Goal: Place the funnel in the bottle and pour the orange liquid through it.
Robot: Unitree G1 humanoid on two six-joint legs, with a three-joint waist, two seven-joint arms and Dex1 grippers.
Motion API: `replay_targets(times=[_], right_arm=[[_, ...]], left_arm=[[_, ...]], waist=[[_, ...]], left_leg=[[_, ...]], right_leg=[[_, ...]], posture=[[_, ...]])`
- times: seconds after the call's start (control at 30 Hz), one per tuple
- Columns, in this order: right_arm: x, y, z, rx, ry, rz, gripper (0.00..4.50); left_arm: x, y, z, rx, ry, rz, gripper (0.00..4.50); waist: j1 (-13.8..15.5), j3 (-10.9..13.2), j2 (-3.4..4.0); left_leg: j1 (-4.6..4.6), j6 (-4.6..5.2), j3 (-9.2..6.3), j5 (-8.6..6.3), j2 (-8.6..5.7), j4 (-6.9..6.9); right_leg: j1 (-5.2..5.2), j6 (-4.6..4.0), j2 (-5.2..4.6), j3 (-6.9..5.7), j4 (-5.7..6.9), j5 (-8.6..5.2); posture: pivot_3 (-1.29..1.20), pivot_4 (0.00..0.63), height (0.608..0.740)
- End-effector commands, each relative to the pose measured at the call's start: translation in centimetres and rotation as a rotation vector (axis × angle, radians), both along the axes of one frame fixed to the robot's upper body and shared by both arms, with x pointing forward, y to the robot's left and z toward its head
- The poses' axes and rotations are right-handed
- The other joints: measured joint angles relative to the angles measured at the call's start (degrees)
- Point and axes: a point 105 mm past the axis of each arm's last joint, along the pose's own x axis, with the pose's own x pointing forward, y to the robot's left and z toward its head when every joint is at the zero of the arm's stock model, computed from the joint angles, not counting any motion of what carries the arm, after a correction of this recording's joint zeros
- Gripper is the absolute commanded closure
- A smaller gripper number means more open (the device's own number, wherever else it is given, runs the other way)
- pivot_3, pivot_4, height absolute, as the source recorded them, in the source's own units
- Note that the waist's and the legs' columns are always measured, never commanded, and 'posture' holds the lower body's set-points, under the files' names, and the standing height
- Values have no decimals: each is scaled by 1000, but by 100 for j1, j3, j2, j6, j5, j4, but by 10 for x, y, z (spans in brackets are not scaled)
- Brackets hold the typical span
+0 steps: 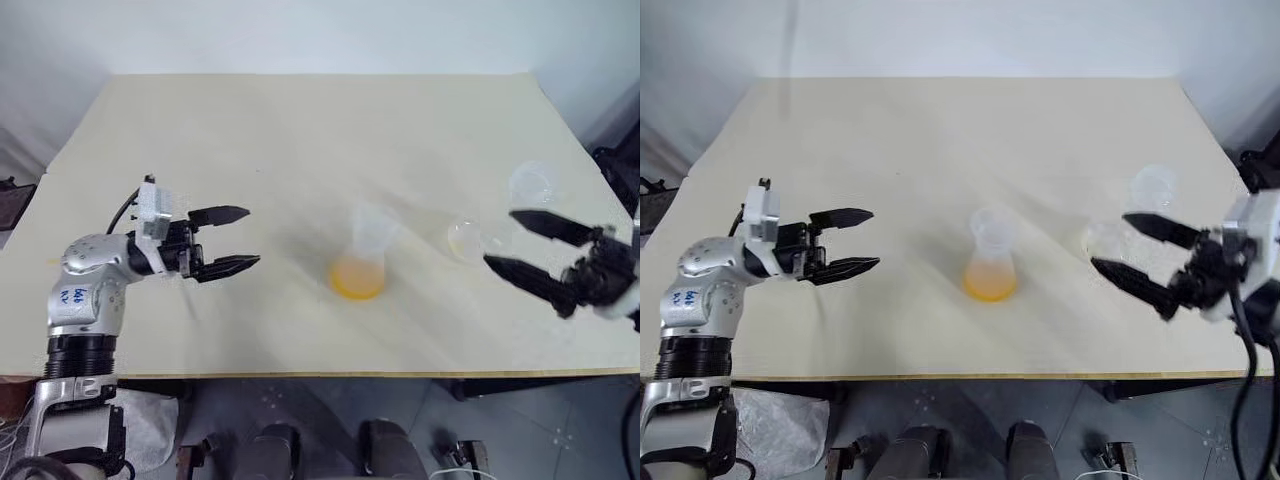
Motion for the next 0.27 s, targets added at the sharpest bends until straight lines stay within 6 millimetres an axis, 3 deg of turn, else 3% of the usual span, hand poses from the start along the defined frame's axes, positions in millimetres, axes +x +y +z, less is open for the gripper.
replay_targets(times=[0.03,0.1,0.27], right_arm=[[-17,-5,-16,-109,5,68,17],[-19,-14,-30,-146,42,66,17],[-13,-24,-32,-95,18,53,17]], left_arm=[[-8,11,4,-1,-20,8,0],[-9,14,1,-4,-10,22,0],[-10,15,0,-22,-17,44,0]], waist=[[10,0,0],[9,0,0],[5,0,0]], left_leg=[[7,0,0,0,4,-3],[9,2,-8,-1,4,-3],[16,3,-11,-2,7,-5]], right_leg=[[14,0,4,-1,-21,0],[25,0,7,-3,-30,0],[35,1,6,-6,-40,0]], posture=[[0,150,740],[0,150,740],[0,150,740]])
